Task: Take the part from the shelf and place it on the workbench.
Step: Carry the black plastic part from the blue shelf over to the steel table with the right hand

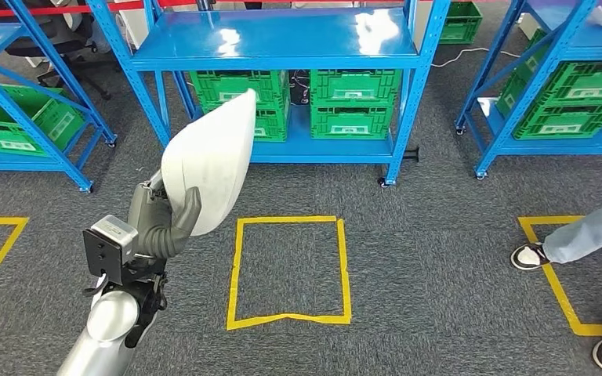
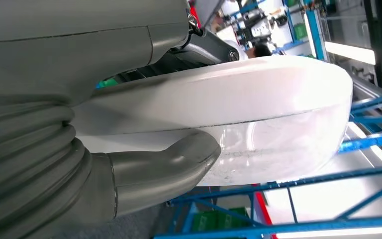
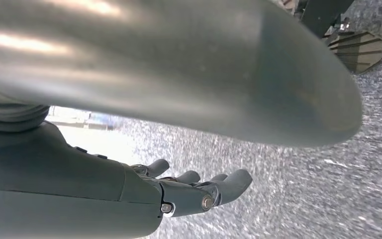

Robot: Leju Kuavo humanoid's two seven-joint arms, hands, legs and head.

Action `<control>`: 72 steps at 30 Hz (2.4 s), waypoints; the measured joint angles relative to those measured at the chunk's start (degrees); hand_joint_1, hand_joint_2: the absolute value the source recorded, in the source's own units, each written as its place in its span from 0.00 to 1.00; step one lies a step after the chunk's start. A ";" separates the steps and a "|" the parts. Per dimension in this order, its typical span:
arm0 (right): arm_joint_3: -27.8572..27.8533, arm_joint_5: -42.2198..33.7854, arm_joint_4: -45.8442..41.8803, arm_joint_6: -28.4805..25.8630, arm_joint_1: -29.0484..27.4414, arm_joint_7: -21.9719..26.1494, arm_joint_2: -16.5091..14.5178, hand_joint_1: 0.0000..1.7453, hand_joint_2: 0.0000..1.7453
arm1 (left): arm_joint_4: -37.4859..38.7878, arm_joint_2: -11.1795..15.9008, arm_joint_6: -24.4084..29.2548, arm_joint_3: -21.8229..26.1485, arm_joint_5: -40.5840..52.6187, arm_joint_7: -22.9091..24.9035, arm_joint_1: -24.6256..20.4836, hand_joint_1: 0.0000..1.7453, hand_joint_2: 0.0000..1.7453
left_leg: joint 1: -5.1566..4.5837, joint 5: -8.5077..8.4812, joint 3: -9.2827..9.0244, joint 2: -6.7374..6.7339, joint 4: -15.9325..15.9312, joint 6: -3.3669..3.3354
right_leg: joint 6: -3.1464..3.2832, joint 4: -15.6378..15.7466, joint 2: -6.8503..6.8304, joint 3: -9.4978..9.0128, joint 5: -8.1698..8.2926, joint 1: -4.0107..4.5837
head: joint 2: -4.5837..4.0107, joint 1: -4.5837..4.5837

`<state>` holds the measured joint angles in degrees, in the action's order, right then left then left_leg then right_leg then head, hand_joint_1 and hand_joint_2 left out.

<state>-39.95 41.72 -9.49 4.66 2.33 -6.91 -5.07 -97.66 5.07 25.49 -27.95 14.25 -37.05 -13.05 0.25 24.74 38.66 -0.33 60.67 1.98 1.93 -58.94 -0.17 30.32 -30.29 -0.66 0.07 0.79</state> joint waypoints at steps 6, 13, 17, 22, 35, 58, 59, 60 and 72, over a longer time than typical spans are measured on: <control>0.00 0.00 0.00 0.00 0.00 0.00 0.00 0.00 0.00 | 0.00 0.00 0.00 0.00 0.00 0.00 0.00 1.00 1.00 | 0.00 0.00 0.00 0.00 0.00 0.00 | 0.00 0.00 0.00 0.00 0.00 0.00 | 0.00 0.00; 0.00 0.00 0.00 0.00 0.00 0.00 0.00 0.00 0.00 | 0.00 0.00 0.00 0.00 0.00 0.00 0.00 1.00 1.00 | 0.00 0.00 0.00 0.00 0.00 0.00 | 0.00 0.00 0.00 0.00 0.00 0.00 | 0.00 0.00; 0.00 0.00 0.00 0.00 0.00 0.00 0.00 0.00 0.00 | 0.00 0.00 0.00 0.00 0.00 0.00 0.00 1.00 1.00 | 0.00 0.00 0.00 0.00 0.00 0.00 | 0.00 0.00 0.00 0.00 0.00 0.00 | 0.00 0.00; 0.00 0.00 0.00 0.00 0.00 0.00 0.00 0.00 0.00 | 0.00 0.00 0.00 0.00 0.00 0.00 0.00 1.00 1.00 | 0.00 0.00 0.00 0.00 0.00 0.00 | 0.00 0.00 0.00 0.00 0.00 0.00 | 0.00 0.00; 0.00 0.00 0.00 0.00 0.00 0.00 0.00 0.00 0.00 | 0.00 0.00 0.00 0.00 0.00 0.00 0.00 1.00 1.00 | 0.00 0.00 0.00 0.00 0.00 0.00 | 0.00 0.00 0.00 0.00 0.00 0.00 | 0.00 0.00; 0.00 0.00 0.00 0.00 0.00 0.00 0.00 0.00 0.00 | 0.00 0.00 0.00 0.00 0.00 0.00 0.00 1.00 1.00 | 0.00 0.00 0.00 0.00 0.00 0.00 | 0.00 0.00 0.00 0.00 0.00 0.00 | 0.00 0.00; 0.00 0.00 0.00 0.00 0.00 0.00 0.00 0.00 0.00 | 0.00 0.00 0.00 0.00 0.00 0.00 0.00 1.00 1.00 | 0.00 0.00 0.00 0.00 0.00 0.00 | 0.00 0.00 0.00 0.00 0.00 0.00 | 0.00 0.00; 0.00 0.00 0.00 0.00 0.00 0.00 0.00 0.00 0.00 | 0.00 0.00 0.00 0.00 0.00 0.00 0.00 1.00 1.00 | 0.00 0.00 0.00 0.00 0.00 0.00 | 0.00 0.00 0.00 0.00 0.00 0.00 | 0.00 0.00; 0.00 0.00 0.00 0.00 0.00 0.00 0.00 0.00 0.00 | 0.00 0.00 0.00 0.00 0.00 0.00 0.00 1.00 1.00 | 0.00 0.00 0.00 0.00 0.00 0.00 | 0.00 0.00 0.00 0.00 0.00 0.00 | 0.00 0.00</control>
<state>-39.95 41.72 -9.49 4.66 2.33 -6.91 -5.07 -97.66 5.07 25.49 -27.95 14.25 -37.05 -13.05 0.25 24.74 38.66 -0.33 60.67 1.98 1.93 -58.94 -0.17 30.32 -30.29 -0.66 0.07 0.79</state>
